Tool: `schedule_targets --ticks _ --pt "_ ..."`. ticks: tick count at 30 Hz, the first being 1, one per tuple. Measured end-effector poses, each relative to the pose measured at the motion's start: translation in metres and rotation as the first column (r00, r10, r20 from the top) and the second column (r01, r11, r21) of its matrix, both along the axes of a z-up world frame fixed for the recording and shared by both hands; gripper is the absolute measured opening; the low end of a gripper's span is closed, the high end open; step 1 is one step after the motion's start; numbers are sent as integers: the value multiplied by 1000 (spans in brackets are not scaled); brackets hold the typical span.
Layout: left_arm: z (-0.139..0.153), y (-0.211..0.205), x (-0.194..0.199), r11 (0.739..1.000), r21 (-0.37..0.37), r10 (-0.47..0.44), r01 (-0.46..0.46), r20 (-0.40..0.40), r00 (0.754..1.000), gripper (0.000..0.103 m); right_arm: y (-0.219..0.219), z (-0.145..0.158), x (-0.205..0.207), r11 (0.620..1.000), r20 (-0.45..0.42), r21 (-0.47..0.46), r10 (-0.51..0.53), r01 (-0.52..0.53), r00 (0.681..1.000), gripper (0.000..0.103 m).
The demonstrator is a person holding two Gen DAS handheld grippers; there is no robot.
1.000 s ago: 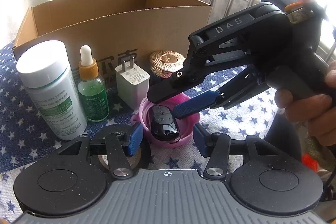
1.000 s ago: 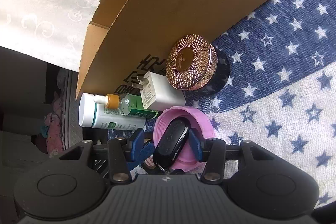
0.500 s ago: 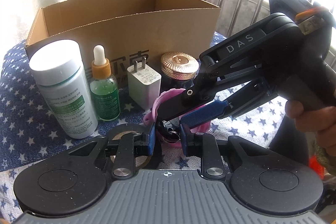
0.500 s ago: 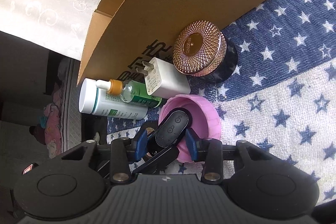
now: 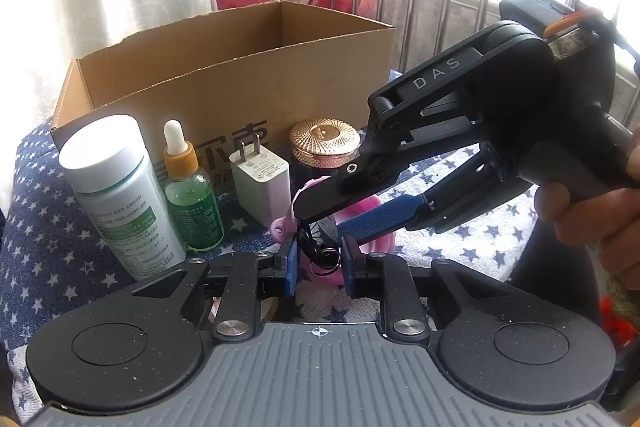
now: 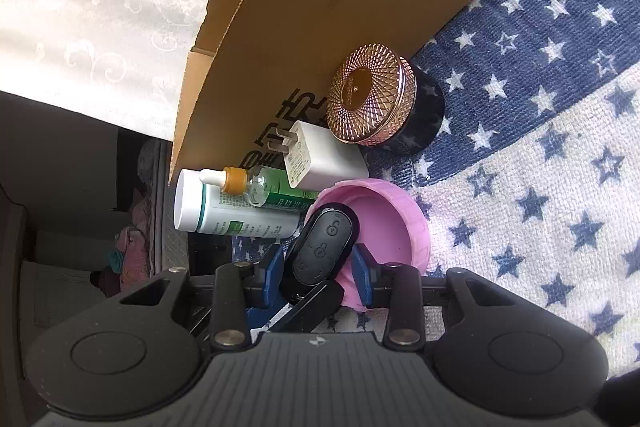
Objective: Organize rigid objects
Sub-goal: 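Grasp the black key fob from the pink cap with the right gripper, then drop the black key fob into the box by opening the right gripper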
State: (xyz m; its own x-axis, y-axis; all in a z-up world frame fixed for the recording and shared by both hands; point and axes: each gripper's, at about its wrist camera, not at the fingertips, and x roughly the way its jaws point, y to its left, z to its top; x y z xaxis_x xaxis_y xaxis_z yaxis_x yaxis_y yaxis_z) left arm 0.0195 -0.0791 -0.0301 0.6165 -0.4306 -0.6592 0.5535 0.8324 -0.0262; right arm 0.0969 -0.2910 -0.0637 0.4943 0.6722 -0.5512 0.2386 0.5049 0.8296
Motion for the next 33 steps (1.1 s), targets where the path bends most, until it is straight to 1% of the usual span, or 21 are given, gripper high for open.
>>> schedule_targets --ticks 6,11,13,15,17,21,22,24,26,29,31,32,33 --pt "6 -4 -12 1000 11 -19 19 51 998 19 -4 6 -11 999 39 30 -19 17 999 38" --pt "4 -14 -7 1000 27 -16 15 40 999 19 -6 -2 -14 998 28 52 -35 34 999 38" --pt "7 -16 -8 1000 21 -19 18 46 999 18 -5 0 -18 998 35 58 -39 37 999 37" --pt "15 -14 -12 1000 4 -23 22 58 998 18 -4 9 -22 998 57 53 -41 38 998 37" --pt "28 -11 -15 1000 -10 -20 21 87 996 18 -1 26 -27 999 101 34 -39 36 994 37" --pt "64 -9 -12 999 -34 8 -2 180 984 18 8 77 -19 999 233 -38 -12 21 972 37" --pt "73 -8 -9 999 -39 18 -11 200 980 18 11 93 -12 998 272 -61 5 12 962 37" --pt "88 -6 3 999 -44 37 -28 225 974 18 17 114 5 995 317 -97 33 -3 948 37" --pt "99 -1 25 998 -44 59 -51 230 971 18 22 131 30 992 338 -121 62 -22 939 37" --pt "106 8 72 996 -47 88 -82 162 983 18 27 139 73 988 310 -146 98 -54 946 37" --pt "104 16 106 993 -30 113 -111 105 988 16 31 132 110 986 242 -133 132 -102 961 37" --pt "102 18 119 992 -16 123 -122 81 989 16 33 127 127 985 208 -123 144 -120 967 34" --pt "98 22 140 991 3 134 -135 33 990 16 35 122 141 984 183 -122 148 -126 972 34"
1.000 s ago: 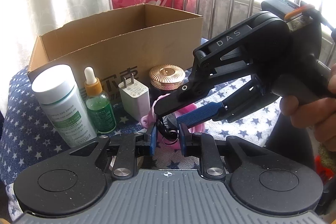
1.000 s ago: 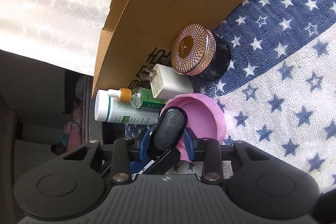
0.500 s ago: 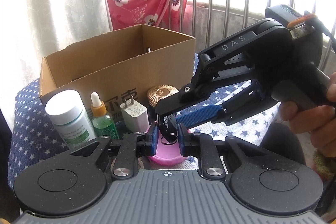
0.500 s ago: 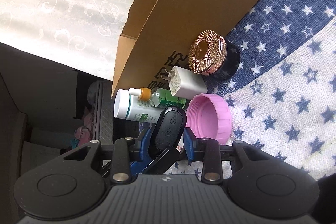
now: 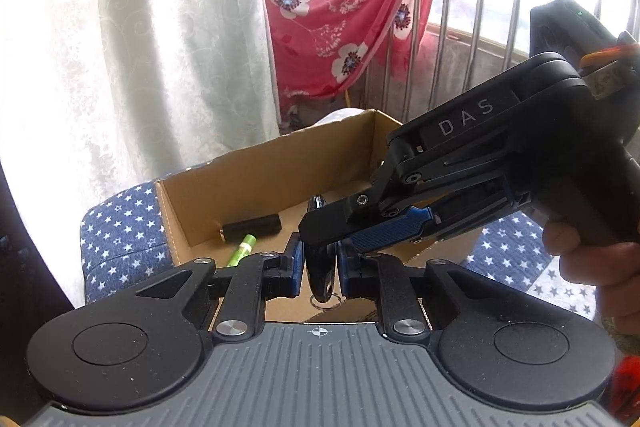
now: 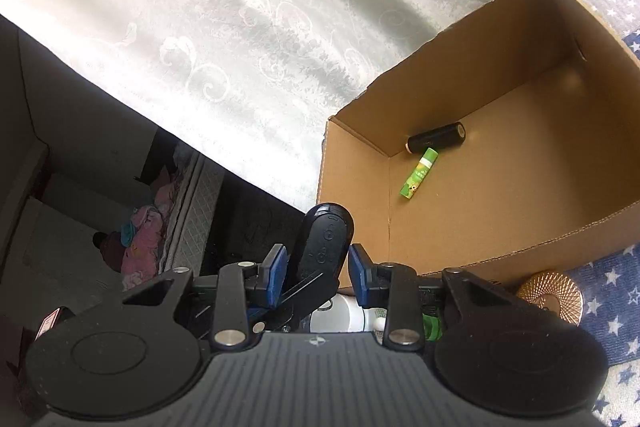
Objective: Organize rigid objects
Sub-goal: 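Drop the black key fob into the box by opening the right gripper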
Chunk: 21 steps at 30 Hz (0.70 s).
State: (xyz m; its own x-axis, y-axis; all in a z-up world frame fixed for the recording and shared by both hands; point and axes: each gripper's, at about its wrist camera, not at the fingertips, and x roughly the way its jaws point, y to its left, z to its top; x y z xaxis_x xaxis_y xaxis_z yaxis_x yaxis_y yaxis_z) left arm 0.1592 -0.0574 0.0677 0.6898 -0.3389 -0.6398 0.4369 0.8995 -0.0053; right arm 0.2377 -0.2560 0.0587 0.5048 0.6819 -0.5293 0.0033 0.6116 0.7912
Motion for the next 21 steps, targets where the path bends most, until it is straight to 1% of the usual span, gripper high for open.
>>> schedule_targets --ticks 2,4,7,9,10,12,14,17,19,21 --pt "-8 2 27 1000 13 14 -13 -55 998 16 3 -12 26 1000 -51 -12 4 -5 999 34" --pt "-18 3 49 998 53 46 -41 -93 995 16 2 -23 48 1000 -102 1 3 -3 995 34" --pt "-28 2 70 991 110 90 -78 -118 989 16 1 -41 77 1000 -165 -14 -23 21 986 34" --pt "-30 2 78 988 123 110 -95 -121 987 16 -1 -47 85 999 -177 -1 -33 33 984 33" --pt "-27 13 71 988 116 114 -100 -122 986 16 -3 -48 86 999 -176 9 -42 44 983 34" --pt "-23 15 66 991 94 107 -96 -122 987 17 -8 -43 80 999 -151 23 -42 46 988 34" --pt "-17 18 58 994 78 89 -81 -106 990 19 -16 -33 69 999 -122 17 -45 48 991 34" --pt "-6 23 41 995 63 79 -74 -81 994 26 -30 -18 47 998 -79 8 -62 63 995 35" --pt "2 31 26 997 32 70 -68 -70 995 38 -40 -9 30 997 -51 18 -76 77 996 35" --pt "10 38 8 998 7 64 -63 -45 997 45 -50 2 5 995 -5 30 -91 91 996 35"
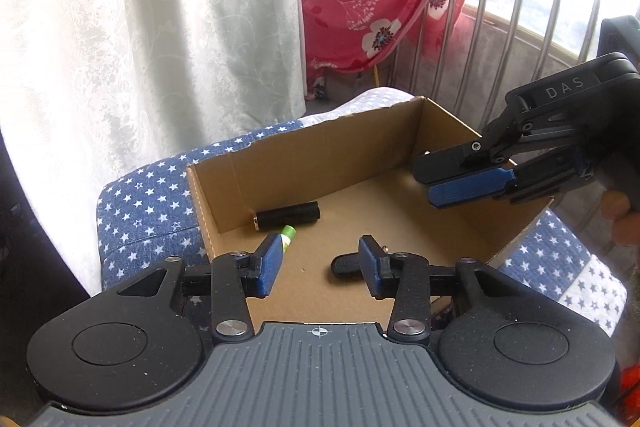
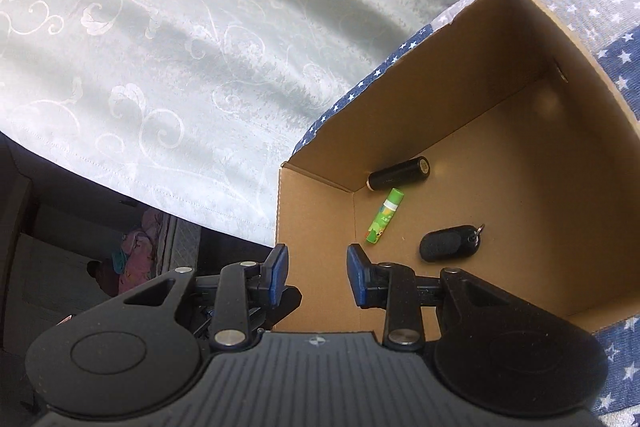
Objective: Organize rigid objects
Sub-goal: 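Drop the black key fob into the box by opening the right gripper, then grasp the rim of the pink cap with the right gripper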
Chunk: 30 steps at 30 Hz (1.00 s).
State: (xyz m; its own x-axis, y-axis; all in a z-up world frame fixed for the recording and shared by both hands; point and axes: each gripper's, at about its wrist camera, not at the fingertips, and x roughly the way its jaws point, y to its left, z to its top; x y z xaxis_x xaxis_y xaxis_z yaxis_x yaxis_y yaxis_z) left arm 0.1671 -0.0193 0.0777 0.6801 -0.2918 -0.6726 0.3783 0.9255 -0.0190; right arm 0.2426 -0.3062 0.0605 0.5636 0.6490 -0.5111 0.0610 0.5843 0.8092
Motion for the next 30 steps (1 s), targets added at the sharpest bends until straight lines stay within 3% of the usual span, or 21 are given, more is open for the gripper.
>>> schedule_targets --ticks 5,8,13,20,25,30 --pt "11 21 -53 999 -51 -14 17 56 998 58 -17 17 -71 999 125 -20 -30 32 992 36" --pt "3 30 -85 996 -81 -18 24 74 997 65 -21 8 -107 998 167 -34 -49 56 985 37" --pt "-32 28 -119 996 -84 -23 26 42 999 67 -19 -40 -148 997 117 -21 -74 77 990 41" --pt "-87 9 -131 998 -54 -20 19 -24 1000 68 12 -91 -163 999 48 20 -36 35 998 41" --pt "-105 -6 -139 999 -39 -37 36 -27 999 68 25 -90 -165 995 66 -81 -61 66 996 41" --pt "-111 -24 -146 995 -32 -97 97 2 995 68 22 -88 -172 964 102 -231 -112 133 988 41"
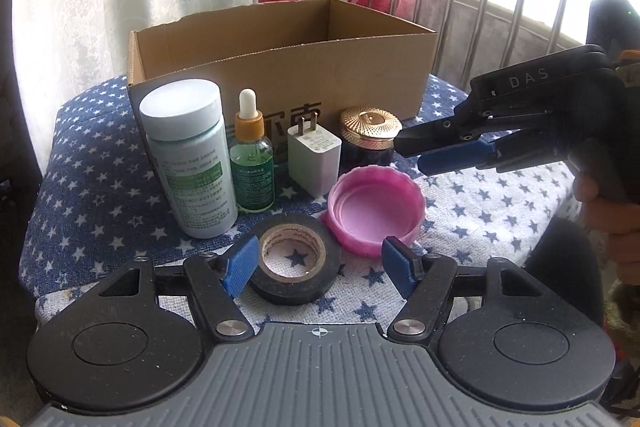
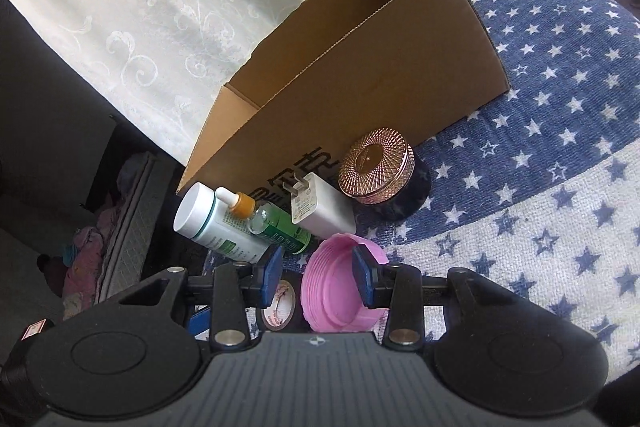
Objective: Organize rigid objects
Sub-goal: 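Grasp the rim of the pink cap with the right gripper, then carry the pink cap into the box and open the right gripper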
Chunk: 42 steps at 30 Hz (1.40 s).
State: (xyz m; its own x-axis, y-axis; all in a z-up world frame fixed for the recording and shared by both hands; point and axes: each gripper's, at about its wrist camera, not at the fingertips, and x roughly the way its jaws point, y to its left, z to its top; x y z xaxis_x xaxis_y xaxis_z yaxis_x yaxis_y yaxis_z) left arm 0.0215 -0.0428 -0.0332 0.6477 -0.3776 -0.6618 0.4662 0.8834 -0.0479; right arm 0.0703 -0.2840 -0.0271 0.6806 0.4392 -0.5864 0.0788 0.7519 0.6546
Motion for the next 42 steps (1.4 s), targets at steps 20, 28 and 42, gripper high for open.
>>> schedule_targets --ticks 20,28,42 --pt "-19 -45 20 986 100 -133 130 17 991 73 23 -22 4 978 -21 -199 60 -63 998 30" --pt "-17 -49 11 986 111 -132 125 56 990 69 18 -21 1 978 -7 -204 36 -36 999 18" --pt "45 -43 -26 993 74 -106 89 290 951 69 30 62 -28 953 182 -303 59 -1 982 18"
